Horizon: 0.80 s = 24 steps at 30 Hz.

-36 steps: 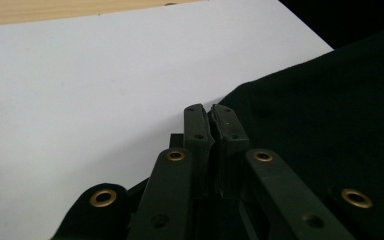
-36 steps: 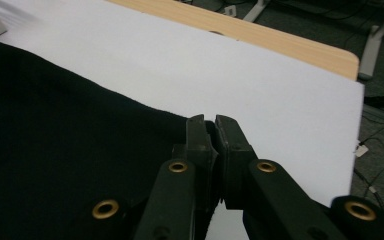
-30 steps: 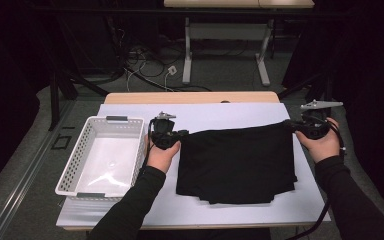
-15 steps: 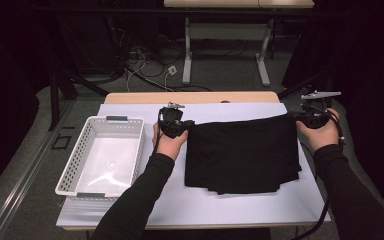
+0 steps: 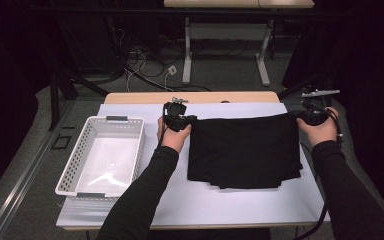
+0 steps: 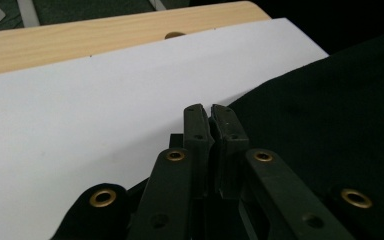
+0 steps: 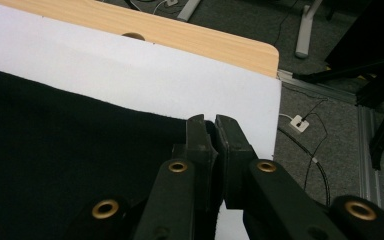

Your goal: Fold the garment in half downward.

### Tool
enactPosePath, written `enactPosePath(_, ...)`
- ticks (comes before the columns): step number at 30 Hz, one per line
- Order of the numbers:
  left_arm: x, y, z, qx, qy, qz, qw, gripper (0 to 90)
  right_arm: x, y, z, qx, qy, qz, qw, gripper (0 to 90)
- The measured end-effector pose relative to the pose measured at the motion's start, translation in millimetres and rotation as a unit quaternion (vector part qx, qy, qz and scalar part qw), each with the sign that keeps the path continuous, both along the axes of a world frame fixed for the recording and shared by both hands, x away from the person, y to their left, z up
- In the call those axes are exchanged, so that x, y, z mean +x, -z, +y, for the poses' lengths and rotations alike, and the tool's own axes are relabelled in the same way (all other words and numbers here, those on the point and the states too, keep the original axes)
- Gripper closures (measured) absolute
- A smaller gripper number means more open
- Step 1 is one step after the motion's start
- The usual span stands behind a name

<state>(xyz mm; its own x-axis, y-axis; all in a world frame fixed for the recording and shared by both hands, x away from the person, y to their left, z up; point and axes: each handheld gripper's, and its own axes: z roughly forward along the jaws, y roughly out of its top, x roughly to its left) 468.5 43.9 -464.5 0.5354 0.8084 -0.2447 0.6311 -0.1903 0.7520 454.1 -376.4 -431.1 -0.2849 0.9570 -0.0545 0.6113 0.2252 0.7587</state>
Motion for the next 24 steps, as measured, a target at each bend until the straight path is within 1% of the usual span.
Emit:
enactPosePath(4, 1.1, 3.7, -2.8, 0.009, 0.001, 0.004, 1.0000, 86.1, 3.7, 7.5, 8.2, -0.005, -0.005, 0.003, 1.0000, 85.9)
enactPosePath(9, 5.0, 9.0, -4.0, 0.010, -0.005, 0.011, 0.9999, 86.1, 8.0, 14.7, 16.0, -0.018, -0.007, 0.006, 0.9998, 85.8)
enactPosePath(12, 7.4, 11.5, -3.8, 0.005, -0.010, 0.016, 0.9998, 86.1, 10.8, 16.7, 15.9, -0.019, -0.003, 0.007, 0.9998, 85.7)
enactPosePath(17, 9.9, 14.3, -4.5, 0.007, -0.012, 0.018, 0.9997, 86.1, 12.2, 19.2, 13.7, -0.019, 0.003, 0.006, 0.9998, 84.3)
enactPosePath(18, 10.1, 15.0, -5.2, 0.009, -0.010, 0.017, 0.9998, 86.1, 12.2, 19.7, 13.7, -0.022, 0.005, 0.005, 0.9997, 83.0)
enactPosePath(20, 9.9, 15.9, -6.3, 0.014, -0.009, 0.016, 0.9997, 86.1, 12.3, 21.2, 13.9, -0.028, 0.012, 0.000, 0.9995, 75.9)
enactPosePath(22, 9.5, 16.9, -7.9, 0.012, -0.009, 0.016, 0.9998, 86.1, 12.4, 22.2, 14.2, -0.034, 0.019, -0.005, 0.9992, 70.5)
enactPosePath(23, 9.2, 17.3, -8.9, 0.011, -0.010, 0.016, 0.9998, 86.1, 12.2, 23.2, 14.8, -0.031, 0.019, -0.011, 0.9993, 67.0)
enactPosePath(24, 8.8, 17.7, -10.2, 0.012, -0.009, 0.016, 0.9998, 86.1, 12.1, 23.7, 15.5, -0.029, 0.019, -0.012, 0.9993, 64.5)
